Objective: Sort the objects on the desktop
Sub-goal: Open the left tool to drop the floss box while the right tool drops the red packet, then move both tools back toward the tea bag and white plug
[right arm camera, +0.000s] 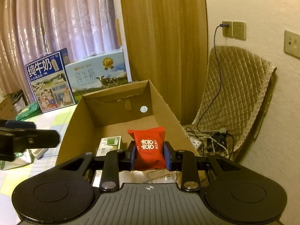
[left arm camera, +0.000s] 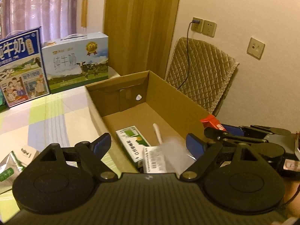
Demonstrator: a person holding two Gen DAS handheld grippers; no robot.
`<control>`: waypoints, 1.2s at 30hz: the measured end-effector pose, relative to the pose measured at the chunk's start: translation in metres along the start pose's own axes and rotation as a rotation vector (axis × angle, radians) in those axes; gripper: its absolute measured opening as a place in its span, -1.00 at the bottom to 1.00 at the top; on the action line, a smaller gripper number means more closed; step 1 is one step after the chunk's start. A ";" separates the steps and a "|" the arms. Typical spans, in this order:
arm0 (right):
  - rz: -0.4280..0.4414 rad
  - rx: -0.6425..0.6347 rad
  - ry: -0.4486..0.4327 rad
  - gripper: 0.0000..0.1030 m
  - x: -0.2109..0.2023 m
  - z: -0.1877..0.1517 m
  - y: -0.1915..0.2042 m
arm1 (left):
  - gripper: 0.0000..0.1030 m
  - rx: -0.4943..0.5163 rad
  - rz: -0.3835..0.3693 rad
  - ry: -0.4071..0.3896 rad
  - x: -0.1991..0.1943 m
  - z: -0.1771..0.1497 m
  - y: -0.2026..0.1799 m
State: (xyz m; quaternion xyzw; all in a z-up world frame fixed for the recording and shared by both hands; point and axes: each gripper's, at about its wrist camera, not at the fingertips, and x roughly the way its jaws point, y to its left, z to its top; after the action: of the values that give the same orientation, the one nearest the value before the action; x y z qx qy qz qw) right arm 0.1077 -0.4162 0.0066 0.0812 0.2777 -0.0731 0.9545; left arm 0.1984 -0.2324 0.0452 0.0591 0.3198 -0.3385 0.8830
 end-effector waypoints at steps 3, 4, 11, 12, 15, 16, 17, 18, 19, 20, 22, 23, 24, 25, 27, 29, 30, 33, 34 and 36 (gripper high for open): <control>0.009 0.005 -0.002 -0.47 0.000 0.001 0.002 | 0.64 -0.025 0.017 -0.006 -0.012 -0.006 0.010; 0.012 0.007 -0.003 -0.47 0.001 0.001 0.003 | 0.65 -0.034 0.027 -0.008 -0.016 -0.009 0.014; 0.052 0.052 -0.037 -0.17 0.000 0.009 0.002 | 0.68 -0.064 0.088 -0.010 -0.042 -0.028 0.037; 0.051 0.065 -0.046 -0.04 -0.002 0.009 0.001 | 0.68 -0.071 0.095 -0.009 -0.045 -0.031 0.042; 0.041 0.087 -0.059 0.04 -0.010 0.009 -0.002 | 0.70 -0.098 0.114 -0.008 -0.055 -0.040 0.054; 0.038 0.095 -0.061 0.04 -0.013 0.007 -0.003 | 0.71 -0.107 0.123 -0.009 -0.058 -0.043 0.058; 0.037 0.105 -0.062 0.05 -0.016 0.006 -0.004 | 0.72 -0.112 0.132 -0.010 -0.063 -0.047 0.061; 0.038 0.117 -0.064 0.07 -0.020 0.004 -0.005 | 0.73 -0.116 0.141 -0.014 -0.066 -0.050 0.065; 0.040 0.127 -0.066 0.07 -0.023 0.003 -0.005 | 0.75 -0.124 0.151 -0.019 -0.071 -0.054 0.068; 0.042 0.138 -0.068 0.09 -0.027 0.001 -0.005 | 0.76 -0.135 0.160 -0.026 -0.076 -0.058 0.073; 0.050 0.153 -0.072 0.13 -0.034 -0.003 0.000 | 0.77 -0.156 0.176 -0.032 -0.085 -0.064 0.080; 0.057 0.152 -0.074 0.16 -0.038 -0.005 0.005 | 0.79 -0.167 0.187 -0.036 -0.090 -0.068 0.085; 0.065 0.148 -0.076 0.19 -0.041 -0.006 0.010 | 0.79 -0.175 0.195 -0.038 -0.094 -0.072 0.089; 0.077 0.140 -0.077 0.20 -0.044 -0.007 0.016 | 0.79 -0.182 0.205 -0.037 -0.098 -0.075 0.093; 0.107 0.120 -0.081 0.28 -0.049 -0.008 0.031 | 0.79 -0.199 0.225 -0.034 -0.106 -0.083 0.102; 0.135 0.099 -0.088 0.33 -0.054 -0.007 0.046 | 0.80 -0.215 0.244 -0.031 -0.115 -0.091 0.112; 0.149 0.088 -0.090 0.37 -0.056 -0.007 0.052 | 0.80 -0.220 0.256 -0.030 -0.118 -0.095 0.116; 0.193 0.044 -0.092 0.46 -0.060 -0.006 0.076 | 0.81 -0.232 0.286 -0.028 -0.131 -0.105 0.129; 0.209 0.024 -0.089 0.47 -0.061 -0.007 0.084 | 0.81 -0.236 0.297 -0.027 -0.134 -0.108 0.133; 0.236 -0.015 -0.083 0.54 -0.061 -0.010 0.099 | 0.82 -0.236 0.315 -0.026 -0.142 -0.114 0.141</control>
State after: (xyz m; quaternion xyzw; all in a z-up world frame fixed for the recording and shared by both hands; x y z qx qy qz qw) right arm 0.0703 -0.3117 0.0428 0.1032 0.2271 0.0386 0.9676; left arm 0.1472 -0.0085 0.0254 0.0001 0.3326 -0.1572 0.9299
